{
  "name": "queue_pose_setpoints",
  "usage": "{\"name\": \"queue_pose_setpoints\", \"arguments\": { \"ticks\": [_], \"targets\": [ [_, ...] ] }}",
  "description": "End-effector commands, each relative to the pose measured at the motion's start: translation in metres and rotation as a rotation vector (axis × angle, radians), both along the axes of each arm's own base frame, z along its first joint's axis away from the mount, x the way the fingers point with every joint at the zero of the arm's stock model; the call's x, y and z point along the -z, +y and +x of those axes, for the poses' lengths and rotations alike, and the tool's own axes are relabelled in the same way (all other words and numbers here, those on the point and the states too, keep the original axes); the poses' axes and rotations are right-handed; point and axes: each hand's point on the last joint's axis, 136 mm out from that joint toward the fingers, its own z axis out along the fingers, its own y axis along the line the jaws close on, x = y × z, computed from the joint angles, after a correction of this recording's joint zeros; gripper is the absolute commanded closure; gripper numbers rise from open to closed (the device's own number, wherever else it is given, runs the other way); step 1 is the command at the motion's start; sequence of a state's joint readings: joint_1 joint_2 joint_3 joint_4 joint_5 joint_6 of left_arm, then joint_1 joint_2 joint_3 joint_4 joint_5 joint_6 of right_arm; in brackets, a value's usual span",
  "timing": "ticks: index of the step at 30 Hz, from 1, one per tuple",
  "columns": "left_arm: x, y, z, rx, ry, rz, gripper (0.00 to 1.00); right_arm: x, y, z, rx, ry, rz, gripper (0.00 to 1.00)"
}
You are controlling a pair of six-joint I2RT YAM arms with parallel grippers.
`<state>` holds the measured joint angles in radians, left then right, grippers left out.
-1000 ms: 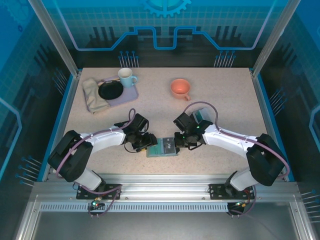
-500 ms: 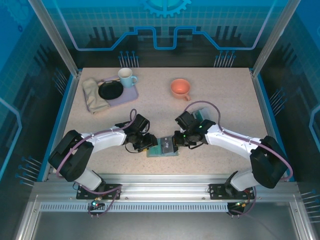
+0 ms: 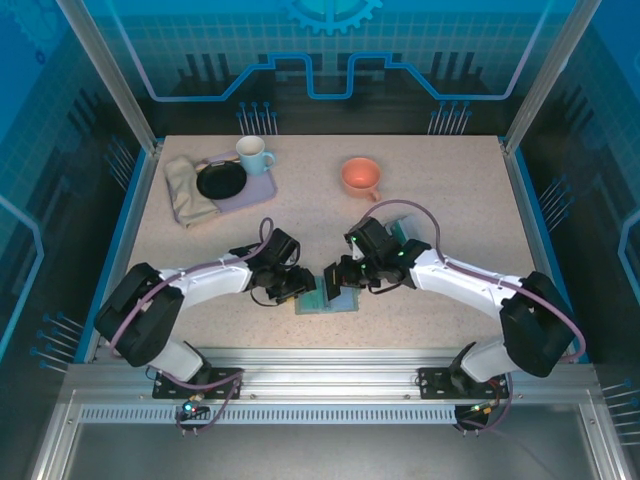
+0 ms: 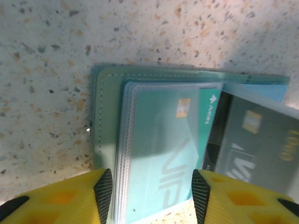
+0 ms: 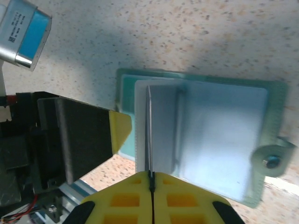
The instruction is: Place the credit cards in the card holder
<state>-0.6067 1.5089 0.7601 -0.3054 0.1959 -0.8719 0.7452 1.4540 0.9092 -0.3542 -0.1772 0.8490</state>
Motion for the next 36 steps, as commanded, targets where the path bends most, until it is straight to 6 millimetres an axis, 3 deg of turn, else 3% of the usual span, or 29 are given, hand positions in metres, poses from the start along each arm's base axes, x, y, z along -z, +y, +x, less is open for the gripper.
{"name": "queue_pose_setpoints", "arguments": {
  "ticks": [1, 5, 6, 9, 14, 22, 29, 36],
  "targets": [
    [-0.012, 0.015, 0.001, -0.062, -0.061, 0.035, 0.39, 0.012, 0.013, -0.002, -0.006, 0.055, 0.06, 0.93],
    [-0.017, 0.033, -0.003, -0.125, -0.09, 0.075, 0.31, 0.014, 0.01, 0.003, 0.018, 0.046, 0.048, 0.94],
    [-0.019, 0.033, -0.004, -0.127, -0.098, 0.07, 0.3, 0.022, 0.005, -0.002, 0.012, 0.07, 0.045, 0.93],
    [-0.024, 0.029, -0.001, -0.113, -0.122, 0.039, 0.26, 0.025, 0.01, -0.004, -0.009, 0.103, 0.087, 0.94],
    [-0.025, 0.017, 0.001, -0.052, -0.12, 0.01, 0.29, 0.027, -0.012, 0.001, 0.04, 0.078, 0.074, 0.93],
    [-0.009, 0.003, 0.002, 0.0, -0.065, -0.001, 0.4, 0.04, -0.011, 0.004, 0.044, 0.098, 0.126, 0.94],
    [0.008, 0.009, -0.002, 0.003, -0.022, 0.048, 0.57, 0.051, -0.006, 0.004, 0.054, 0.117, 0.169, 0.94],
    [0.02, 0.011, -0.005, 0.008, 0.004, 0.066, 0.63, 0.067, -0.004, -0.001, 0.04, 0.142, 0.177, 0.94]
  ]
}}
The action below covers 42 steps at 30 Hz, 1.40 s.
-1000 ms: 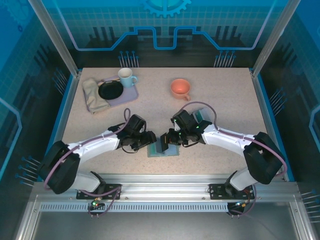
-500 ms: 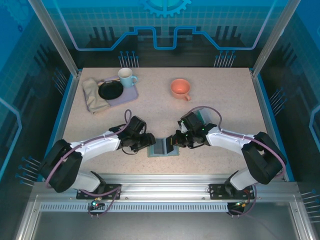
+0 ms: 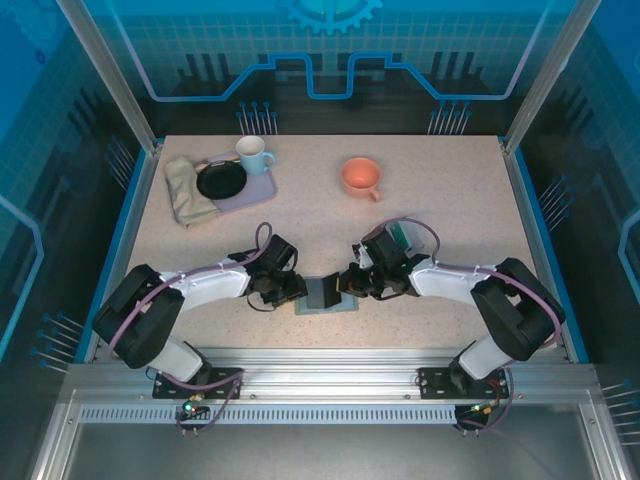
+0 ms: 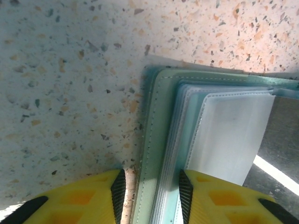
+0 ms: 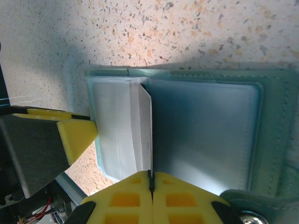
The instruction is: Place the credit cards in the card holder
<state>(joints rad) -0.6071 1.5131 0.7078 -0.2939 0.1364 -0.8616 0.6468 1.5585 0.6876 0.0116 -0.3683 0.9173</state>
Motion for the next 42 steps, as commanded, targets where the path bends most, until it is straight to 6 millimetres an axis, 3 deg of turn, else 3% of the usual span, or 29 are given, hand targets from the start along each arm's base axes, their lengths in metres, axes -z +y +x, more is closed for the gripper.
{"name": "queue_pose_setpoints", "arguments": {
  "ticks": [1, 6, 24, 30, 37, 42],
  "targets": [
    [0.002, -0.006, 0.001, 0.023, 0.006, -0.007, 0.64, 0.011, 0.003, -0.002, -0.004, 0.029, 0.036, 0.94],
    [0.008, -0.007, -0.001, 0.028, 0.016, -0.001, 0.72, 0.019, 0.006, -0.005, -0.01, 0.04, 0.037, 0.94],
    [0.002, -0.011, 0.002, 0.022, -0.005, -0.007, 0.73, 0.026, 0.043, -0.01, -0.045, 0.074, 0.059, 0.86],
    [-0.004, -0.006, 0.003, 0.013, -0.025, 0.006, 0.71, 0.019, 0.028, -0.009, -0.025, 0.054, 0.008, 0.79],
    [-0.012, -0.006, 0.004, 0.009, -0.046, -0.005, 0.68, -0.005, 0.001, -0.007, -0.022, -0.006, -0.054, 0.69],
    [-0.019, -0.007, 0.005, 0.011, -0.063, -0.017, 0.64, -0.01, -0.007, -0.006, -0.038, -0.019, -0.111, 0.75]
  ]
}}
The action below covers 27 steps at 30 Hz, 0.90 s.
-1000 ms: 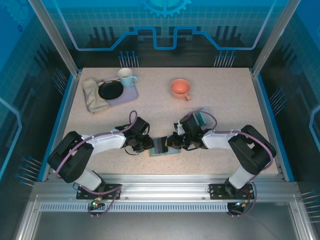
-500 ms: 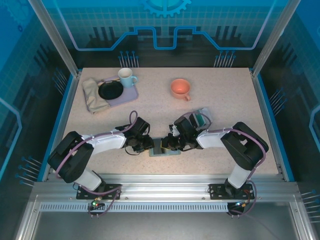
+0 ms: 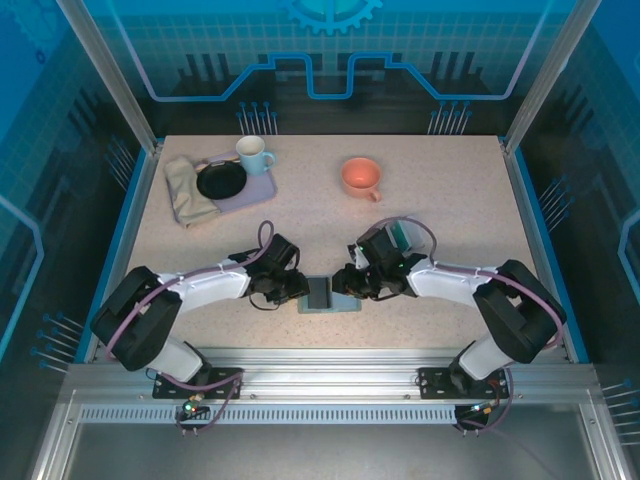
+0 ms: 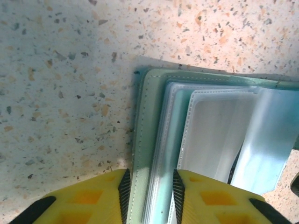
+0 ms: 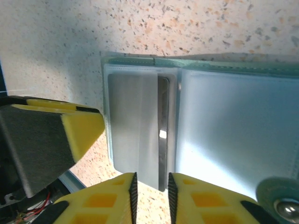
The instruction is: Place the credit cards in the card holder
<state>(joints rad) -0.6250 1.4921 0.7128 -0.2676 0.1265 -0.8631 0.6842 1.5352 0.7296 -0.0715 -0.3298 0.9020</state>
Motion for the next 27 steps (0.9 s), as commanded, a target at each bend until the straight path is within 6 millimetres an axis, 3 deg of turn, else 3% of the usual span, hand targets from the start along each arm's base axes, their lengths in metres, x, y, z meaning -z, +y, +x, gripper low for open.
{"name": "queue_pose_setpoints", "arguments": {
  "ticks": [1, 6, 8, 9, 11, 20, 27],
  "targets": [
    [-0.011, 0.001, 0.0, -0.003, -0.022, 0.002, 0.62, -0.001, -0.018, 0.001, 0.002, -0.012, -0.114, 0.75],
    [-0.019, 0.004, 0.002, -0.011, -0.043, -0.001, 0.46, -0.024, -0.057, 0.009, 0.039, -0.129, -0.32, 0.66],
    [-0.02, 0.006, 0.003, -0.01, -0.036, -0.007, 0.37, -0.025, -0.08, 0.006, 0.035, -0.145, -0.443, 0.53],
    [-0.021, 0.005, 0.004, -0.012, -0.03, -0.019, 0.35, -0.035, -0.082, 0.011, 0.034, -0.169, -0.465, 0.47],
    [-0.021, 0.004, 0.007, -0.022, -0.012, -0.062, 0.31, -0.031, -0.091, 0.009, 0.019, -0.156, -0.525, 0.38],
    [-0.015, -0.012, 0.01, -0.024, 0.06, -0.158, 0.28, -0.007, -0.064, 0.005, -0.104, -0.075, -0.559, 0.34],
    [-0.003, -0.016, 0.009, -0.026, 0.106, -0.164, 0.28, 0.009, -0.055, 0.008, -0.133, -0.038, -0.6, 0.34]
  ]
}}
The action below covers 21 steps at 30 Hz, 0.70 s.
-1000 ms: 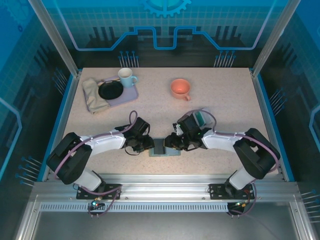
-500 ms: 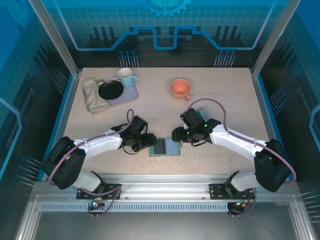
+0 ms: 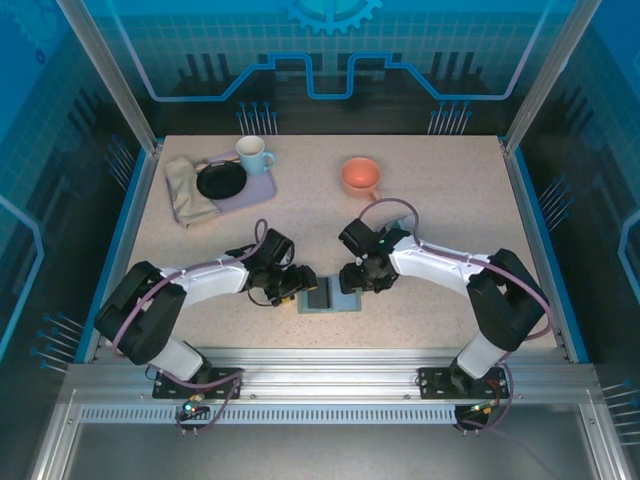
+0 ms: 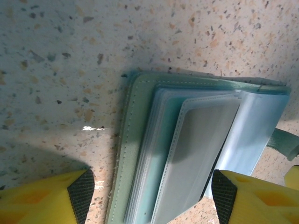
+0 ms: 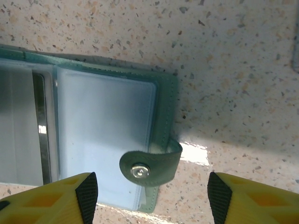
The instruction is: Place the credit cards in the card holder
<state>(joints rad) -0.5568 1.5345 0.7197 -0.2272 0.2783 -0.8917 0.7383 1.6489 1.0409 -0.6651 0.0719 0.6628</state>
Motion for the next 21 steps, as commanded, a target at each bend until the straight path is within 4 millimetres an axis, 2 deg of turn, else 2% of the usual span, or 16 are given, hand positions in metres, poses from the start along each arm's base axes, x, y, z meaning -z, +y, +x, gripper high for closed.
{"name": "queue_pose_setpoints", "arguments": {
  "ticks": [1, 7, 12, 14, 21],
  "targets": [
    [-0.002, -0.01, 0.004, 0.004, 0.022, -0.046, 0.28, 0.004, 0.001, -0.001, -0.021, 0.02, -0.038, 0.34],
    [-0.003, -0.017, 0.005, 0.017, 0.024, -0.081, 0.33, 0.017, 0.001, -0.002, -0.016, 0.048, -0.049, 0.42],
    [-0.013, -0.023, 0.009, 0.018, -0.001, -0.122, 0.43, 0.021, 0.0, -0.003, -0.01, 0.049, -0.046, 0.62],
    [-0.018, -0.024, 0.011, 0.016, -0.019, -0.135, 0.46, 0.021, 0.0, -0.003, -0.006, 0.05, -0.044, 0.67],
    [-0.04, -0.03, 0.015, -0.006, -0.088, -0.224, 0.51, 0.02, 0.001, -0.004, 0.0, 0.043, -0.027, 0.73]
  ]
}}
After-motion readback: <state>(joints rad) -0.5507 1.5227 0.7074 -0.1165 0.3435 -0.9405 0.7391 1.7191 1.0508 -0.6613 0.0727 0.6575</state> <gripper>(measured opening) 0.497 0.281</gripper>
